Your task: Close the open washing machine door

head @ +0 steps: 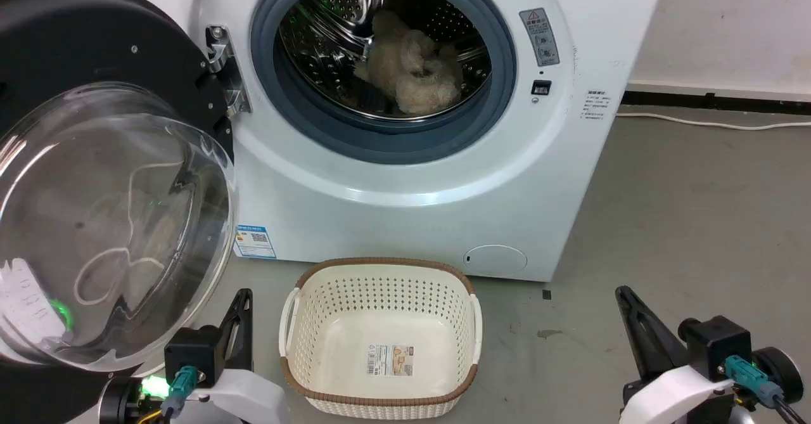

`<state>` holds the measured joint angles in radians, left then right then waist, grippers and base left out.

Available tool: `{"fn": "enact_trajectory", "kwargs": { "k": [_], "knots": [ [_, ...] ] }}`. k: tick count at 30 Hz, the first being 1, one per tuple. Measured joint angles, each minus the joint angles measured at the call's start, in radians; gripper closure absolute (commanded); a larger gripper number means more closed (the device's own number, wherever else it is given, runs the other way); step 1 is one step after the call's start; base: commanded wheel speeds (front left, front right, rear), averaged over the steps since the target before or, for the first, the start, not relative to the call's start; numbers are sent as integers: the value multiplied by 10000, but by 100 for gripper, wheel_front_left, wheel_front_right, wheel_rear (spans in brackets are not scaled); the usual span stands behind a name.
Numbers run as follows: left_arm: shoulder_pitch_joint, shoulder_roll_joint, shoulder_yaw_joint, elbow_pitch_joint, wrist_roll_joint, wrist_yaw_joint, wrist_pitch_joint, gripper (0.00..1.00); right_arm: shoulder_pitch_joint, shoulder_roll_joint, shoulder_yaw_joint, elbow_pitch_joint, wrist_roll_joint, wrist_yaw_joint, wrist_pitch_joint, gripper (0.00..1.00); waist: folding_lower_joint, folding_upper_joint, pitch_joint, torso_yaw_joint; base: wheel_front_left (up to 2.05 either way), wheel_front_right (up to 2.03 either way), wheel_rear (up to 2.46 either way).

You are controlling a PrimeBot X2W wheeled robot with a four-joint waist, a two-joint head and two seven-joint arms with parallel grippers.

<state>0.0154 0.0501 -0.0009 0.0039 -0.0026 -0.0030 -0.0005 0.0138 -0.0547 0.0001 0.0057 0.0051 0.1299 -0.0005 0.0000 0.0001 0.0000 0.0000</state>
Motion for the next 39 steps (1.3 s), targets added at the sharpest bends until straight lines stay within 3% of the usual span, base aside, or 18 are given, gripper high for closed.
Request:
{"fn": "enact_trajectory", "kwargs": {
  "k": [22, 23, 39],
  "knots": [
    [0, 0, 0, 0, 0, 0, 0, 100, 0, 0, -2, 0, 0, 0, 0, 100, 0, 0, 0, 0, 0, 0, 0],
    [3, 0, 4, 4, -2, 0, 0, 0, 4, -2, 4, 4, 2, 0, 0, 0, 0, 0, 0, 0, 0, 0, 0],
    [4, 0, -217, 84, -4, 13, -184, 0, 39, -69, -81, 25, 138, 0, -194, 0, 0, 0, -20, 79, 0, 0, 0]
  ]
}}
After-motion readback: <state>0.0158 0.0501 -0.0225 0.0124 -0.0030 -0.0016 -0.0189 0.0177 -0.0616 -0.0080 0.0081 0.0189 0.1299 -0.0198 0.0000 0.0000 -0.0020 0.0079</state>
